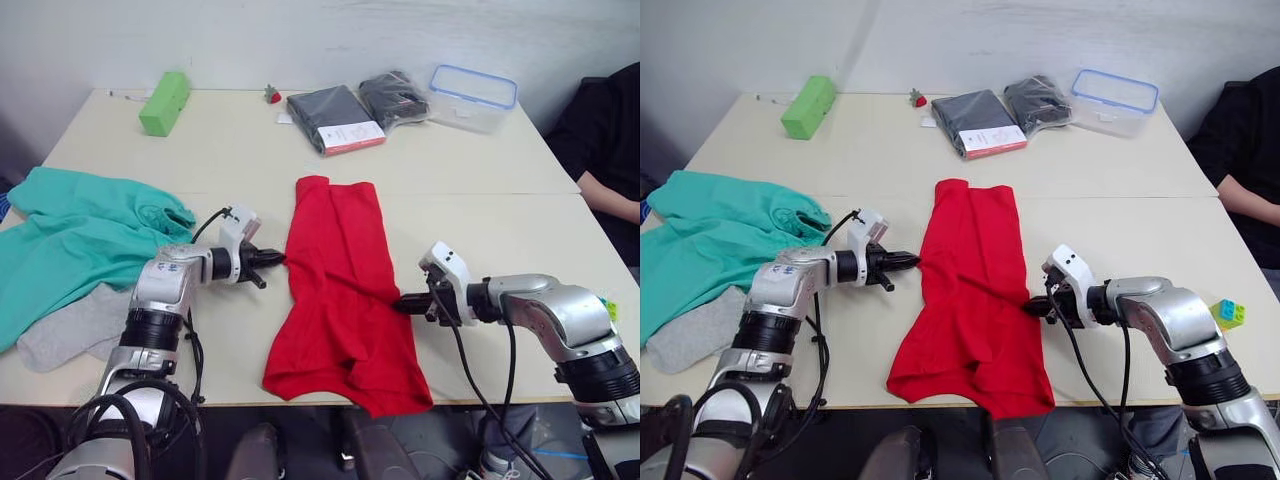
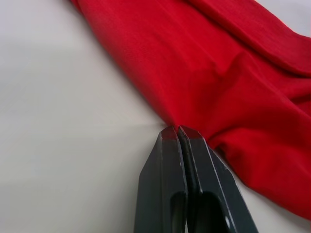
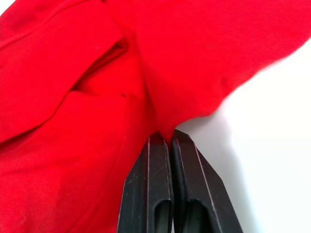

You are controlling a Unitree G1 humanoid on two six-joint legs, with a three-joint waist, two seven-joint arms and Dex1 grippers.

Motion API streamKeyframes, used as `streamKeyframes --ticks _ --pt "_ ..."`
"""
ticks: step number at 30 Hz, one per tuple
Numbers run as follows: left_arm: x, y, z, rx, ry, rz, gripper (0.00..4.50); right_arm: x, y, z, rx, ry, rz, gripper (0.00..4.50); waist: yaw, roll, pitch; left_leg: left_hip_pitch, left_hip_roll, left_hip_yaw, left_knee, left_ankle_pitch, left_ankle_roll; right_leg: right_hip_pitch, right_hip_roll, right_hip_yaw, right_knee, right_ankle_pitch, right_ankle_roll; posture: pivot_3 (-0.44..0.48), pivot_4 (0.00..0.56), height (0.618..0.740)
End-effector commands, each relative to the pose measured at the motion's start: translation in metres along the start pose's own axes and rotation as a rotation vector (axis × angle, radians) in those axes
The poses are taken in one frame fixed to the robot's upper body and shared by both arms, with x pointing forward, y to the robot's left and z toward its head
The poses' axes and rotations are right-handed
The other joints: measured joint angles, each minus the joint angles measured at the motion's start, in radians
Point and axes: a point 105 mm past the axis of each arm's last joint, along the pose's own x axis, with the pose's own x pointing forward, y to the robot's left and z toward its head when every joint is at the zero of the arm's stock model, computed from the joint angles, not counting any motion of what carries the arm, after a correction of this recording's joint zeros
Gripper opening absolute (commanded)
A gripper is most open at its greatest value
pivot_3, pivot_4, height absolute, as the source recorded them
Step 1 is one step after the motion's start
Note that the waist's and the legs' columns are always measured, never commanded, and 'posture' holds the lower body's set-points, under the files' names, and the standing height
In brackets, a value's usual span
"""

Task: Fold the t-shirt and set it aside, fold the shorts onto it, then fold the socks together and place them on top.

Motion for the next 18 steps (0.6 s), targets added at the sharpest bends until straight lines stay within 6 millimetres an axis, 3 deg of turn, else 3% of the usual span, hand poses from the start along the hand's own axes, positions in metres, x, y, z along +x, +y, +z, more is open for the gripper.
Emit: streamKeyframes --ticks 1,3,7,10,13,15,17,18 --pt "-0.004 -0.003 0.017 0.058 -0.054 0.021 0.01 0.004 0.004 0.006 -0.042 -0.016 0.047 0.0 -0.001 0.0 0.0 0.0 0.0 0.0 0.001 0.0 0.0 0.0 0.0 0.0 0.0 0.0 0.0 0.0 0.15 0.74" --pt "-0.004 -0.004 0.018 0.068 -0.056 0.021 0.0 0.003 0.005 0.009 -0.051 -0.03 0.06 0.42 -0.001 0.0 0.0 0.0 0.0 0.0 0.001 0.0 0.0 0.0 0.0 0.0 0.001 0.0 0.0 0.0 0.15 0.74" --pt "-0.011 -0.013 0.03 0.161 -0.088 -0.016 1.19 -0.007 0.003 0.019 -0.111 -0.084 0.021 1.54 -0.002 0.0 0.0 0.0 0.0 0.0 0.001 0.0 0.0 0.0 0.0 0.0 0.001 0.0 0.0 0.0 0.15 0.74" --pt "-0.03 -0.027 0.039 0.361 -0.093 -0.07 2.14 -0.028 0.004 0.026 -0.28 -0.094 -0.024 2.58 0.0 0.001 0.001 -0.001 0.0 0.0 0.001 0.0 0.0 0.0 0.0 0.0 0.0 0.0 0.0 0.0 0.15 0.74" --pt "-0.056 -0.045 0.018 0.752 0.04 -0.192 3.09 -0.06 0.009 0.021 -0.553 -0.049 -0.04 3.65 -0.001 0.003 0.001 -0.002 0.0 0.0 -0.001 -0.001 -0.001 -0.001 0.0 0.0 -0.003 0.0 0.0 0.0 0.15 0.74" --pt "-0.066 -0.052 0.005 0.879 0.09 -0.256 3.71 -0.07 0.011 0.017 -0.718 -0.035 -0.034 4.27 -0.001 0.003 0.001 -0.001 0.0 0.0 -0.005 -0.002 -0.001 0.0 -0.001 -0.001 -0.007 0.0 0.0 0.0 0.15 0.74" --pt "-0.074 -0.065 -0.008 1.003 0.119 -0.347 4.23 -0.076 0.017 0.009 -0.93 -0.023 0.002 4.28 0.0 0.003 0.001 0.0 0.0 0.0 -0.006 -0.001 0.0 0.002 -0.001 -0.001 -0.009 -0.001 0.0 0.0 0.15 0.74" --pt "-0.076 -0.07 -0.012 1.045 0.126 -0.383 4.23 -0.078 0.021 0.004 -1.015 -0.018 0.031 4.28 0.0 0.003 0.001 0.0 0.0 0.0 -0.006 -0.001 0.0 0.002 -0.001 -0.001 -0.009 -0.001 0.0 0.0 0.15 0.74"
